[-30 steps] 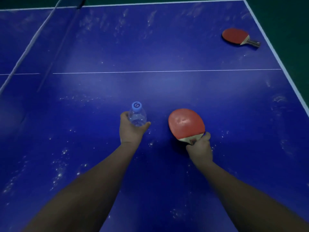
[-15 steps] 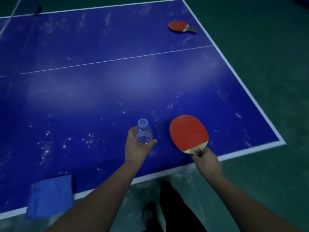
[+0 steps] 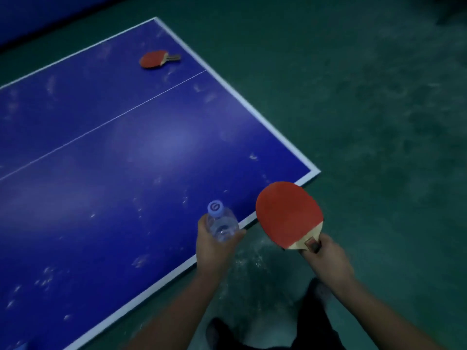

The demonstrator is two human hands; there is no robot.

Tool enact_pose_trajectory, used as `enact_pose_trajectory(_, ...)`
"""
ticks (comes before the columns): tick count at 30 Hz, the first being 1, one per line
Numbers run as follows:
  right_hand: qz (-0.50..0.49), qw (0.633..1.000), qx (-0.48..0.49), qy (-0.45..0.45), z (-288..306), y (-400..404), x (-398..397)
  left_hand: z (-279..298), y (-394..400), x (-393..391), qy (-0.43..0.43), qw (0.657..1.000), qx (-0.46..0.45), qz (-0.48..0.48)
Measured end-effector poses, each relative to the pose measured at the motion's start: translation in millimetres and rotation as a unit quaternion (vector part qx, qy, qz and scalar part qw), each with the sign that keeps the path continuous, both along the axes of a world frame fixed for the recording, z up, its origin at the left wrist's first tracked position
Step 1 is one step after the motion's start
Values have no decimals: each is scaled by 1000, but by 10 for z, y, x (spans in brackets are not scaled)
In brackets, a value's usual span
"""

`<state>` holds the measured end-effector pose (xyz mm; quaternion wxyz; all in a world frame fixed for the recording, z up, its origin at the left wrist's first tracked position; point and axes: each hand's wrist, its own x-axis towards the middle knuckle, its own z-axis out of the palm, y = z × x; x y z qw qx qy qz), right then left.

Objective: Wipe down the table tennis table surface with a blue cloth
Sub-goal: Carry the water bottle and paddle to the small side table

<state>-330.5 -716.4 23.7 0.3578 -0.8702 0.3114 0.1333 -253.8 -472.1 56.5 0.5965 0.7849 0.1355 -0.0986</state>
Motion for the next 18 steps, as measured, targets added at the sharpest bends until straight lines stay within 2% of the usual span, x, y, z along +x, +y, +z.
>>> enact_pose_trajectory(9,-38,999,-17,26,225,-2163,33,60,-2135,271,-16,1000,11,5)
enact_pose_trajectory(13,-27,999,-32,32,217,-2754,405,54,-2666,666,-28,999,10,19)
enact_pose_trajectory(18,0,998,-55,36,188,-3336,1236,-74,-3167,1376,-37,998,0,47)
